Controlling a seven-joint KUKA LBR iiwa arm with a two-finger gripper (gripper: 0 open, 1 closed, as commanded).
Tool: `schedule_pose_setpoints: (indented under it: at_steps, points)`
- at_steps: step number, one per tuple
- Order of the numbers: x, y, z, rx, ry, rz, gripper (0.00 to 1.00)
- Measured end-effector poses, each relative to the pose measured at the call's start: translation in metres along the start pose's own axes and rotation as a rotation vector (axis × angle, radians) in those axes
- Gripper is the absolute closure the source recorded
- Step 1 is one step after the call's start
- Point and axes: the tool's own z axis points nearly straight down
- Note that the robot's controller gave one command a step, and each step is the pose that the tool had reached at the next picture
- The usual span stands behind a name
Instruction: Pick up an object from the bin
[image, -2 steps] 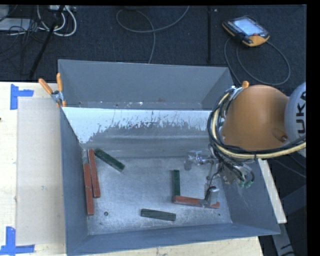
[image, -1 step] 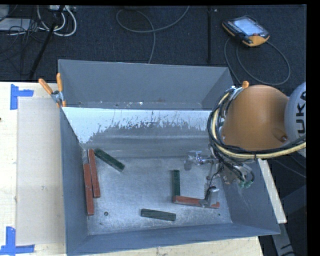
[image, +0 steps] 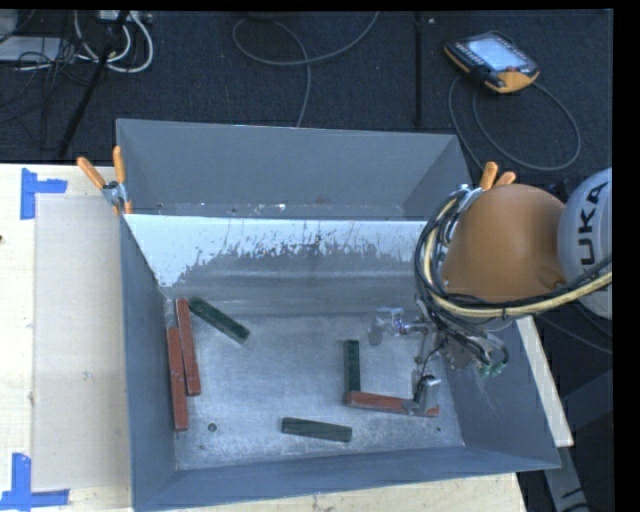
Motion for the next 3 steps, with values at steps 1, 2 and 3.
schedule_pose_setpoints:
  at_steps: [1,2,3]
  points:
    - [0.007,0.027,0.067,0.0,0.002,-0.012,0.0]
    - [0.002,0.022,0.096,-0.005,0.007,0.127,0.0]
    - [0.029,-0.05,0.104,-0.002,-0.003,-0.546,1.0]
